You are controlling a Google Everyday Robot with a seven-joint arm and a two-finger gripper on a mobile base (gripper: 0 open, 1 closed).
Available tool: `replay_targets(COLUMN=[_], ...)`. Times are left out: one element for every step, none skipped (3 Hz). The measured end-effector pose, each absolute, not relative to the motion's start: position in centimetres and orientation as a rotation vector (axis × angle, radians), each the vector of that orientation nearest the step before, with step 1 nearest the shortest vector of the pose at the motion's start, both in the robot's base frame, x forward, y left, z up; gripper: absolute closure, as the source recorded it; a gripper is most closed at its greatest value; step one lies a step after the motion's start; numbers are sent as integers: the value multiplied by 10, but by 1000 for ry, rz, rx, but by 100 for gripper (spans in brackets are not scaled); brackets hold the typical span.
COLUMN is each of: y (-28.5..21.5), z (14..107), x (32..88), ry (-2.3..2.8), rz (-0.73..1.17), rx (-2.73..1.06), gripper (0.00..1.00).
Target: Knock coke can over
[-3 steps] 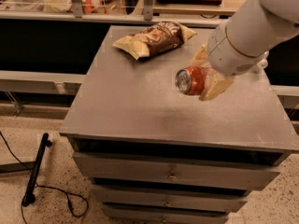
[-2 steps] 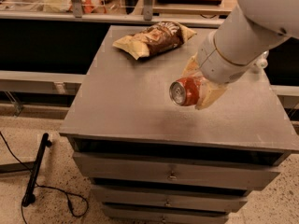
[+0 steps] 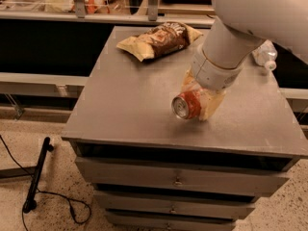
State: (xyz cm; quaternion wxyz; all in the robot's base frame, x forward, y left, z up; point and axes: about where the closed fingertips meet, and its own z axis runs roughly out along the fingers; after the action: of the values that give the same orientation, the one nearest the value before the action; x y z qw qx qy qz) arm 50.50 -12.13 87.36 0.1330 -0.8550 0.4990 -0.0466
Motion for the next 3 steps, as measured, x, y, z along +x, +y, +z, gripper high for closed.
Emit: replay_targets(y=[-130, -137, -142], z=[866, 864, 862], x=[519, 534, 561], ry=[1463, 1495, 1544], rz=[-149, -186, -227], rx=[-2542, -2563, -2562], gripper=[100, 100, 82])
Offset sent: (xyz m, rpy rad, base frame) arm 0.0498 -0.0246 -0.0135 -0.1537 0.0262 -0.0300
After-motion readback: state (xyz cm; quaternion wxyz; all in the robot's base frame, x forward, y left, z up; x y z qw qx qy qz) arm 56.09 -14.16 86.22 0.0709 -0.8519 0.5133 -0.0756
